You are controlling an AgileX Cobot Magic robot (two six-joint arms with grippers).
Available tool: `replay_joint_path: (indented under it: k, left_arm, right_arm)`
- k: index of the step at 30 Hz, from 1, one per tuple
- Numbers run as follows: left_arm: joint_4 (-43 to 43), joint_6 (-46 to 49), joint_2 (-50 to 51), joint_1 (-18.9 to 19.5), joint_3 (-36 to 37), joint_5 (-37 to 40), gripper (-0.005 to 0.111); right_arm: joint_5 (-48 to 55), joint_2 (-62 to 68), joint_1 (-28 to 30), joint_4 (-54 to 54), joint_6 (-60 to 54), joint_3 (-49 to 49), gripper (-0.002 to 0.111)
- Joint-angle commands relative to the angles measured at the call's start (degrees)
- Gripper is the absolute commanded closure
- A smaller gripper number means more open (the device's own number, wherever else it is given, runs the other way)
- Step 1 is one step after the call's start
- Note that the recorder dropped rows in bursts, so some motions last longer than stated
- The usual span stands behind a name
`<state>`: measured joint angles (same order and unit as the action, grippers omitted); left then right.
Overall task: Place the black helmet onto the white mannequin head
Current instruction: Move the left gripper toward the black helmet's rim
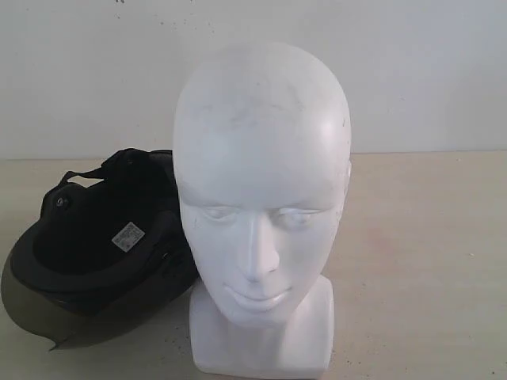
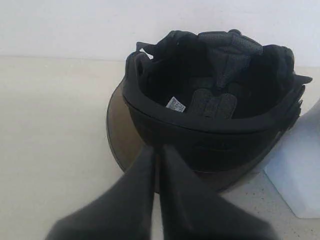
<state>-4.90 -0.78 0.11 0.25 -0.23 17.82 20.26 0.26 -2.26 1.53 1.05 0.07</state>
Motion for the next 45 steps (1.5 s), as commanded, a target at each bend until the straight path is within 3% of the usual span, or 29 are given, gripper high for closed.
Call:
replay_joint_path:
  k: [1, 12, 28, 31, 35, 37, 39, 41, 45]
  left_arm:
    - [0.4, 1.7, -0.1, -0.3, 0.2, 0.1, 0.102]
    - [-13.5, 0.5, -0.1, -0.3, -11.7, 3.1, 0.102]
    - [-13.8, 0.5, -0.1, -0.3, -12.6, 1.4, 0.102]
    - [-15.6, 0.5, -0.1, -0.3, -12.6, -2.3, 0.102]
    - [-34.1, 0.5, -0.1, -0.3, -12.6, -11.6, 0.102]
    - [-35.2, 0.4, -0.1, -0.3, -12.6, -16.6, 0.102]
    - [-40.0, -2.3, -0.1, -0.3, -12.6, -16.4, 0.102]
    - [-39.0, -0.1, -0.1, -0.3, -13.2, -16.0, 0.102]
    - [-34.4, 15.3, 11.1, -0.3, -22.0, 2.5, 0.102]
  right_arm:
    - [-0.2, -0.3, -0.1, -0.4, 0.1, -0.1, 0.108]
    - [-0.2, -0.3, -0.1, -0.4, 0.1, -0.1, 0.108]
    - [-0.2, -0.3, -0.1, -0.4, 0.1, -0.1, 0.108]
    - [-0.2, -0.3, -0.1, -0.4, 0.1, -0.1, 0.108]
    - [-0.2, -0.3, -0.1, -0.4, 0.1, -0.1, 0.108]
    - [-0.2, -0.3, -0.1, -0.4, 0.1, -0.1, 0.108]
    - [-0.2, -0.3, -0.1, -0.4, 0.1, -0.1, 0.108]
    - [-0.2, -0.3, -0.1, -0.4, 0.1, -0.1, 0.108]
    - [-0.2, -0.3, -0.1, -0.4, 0.1, -0.1, 0.108]
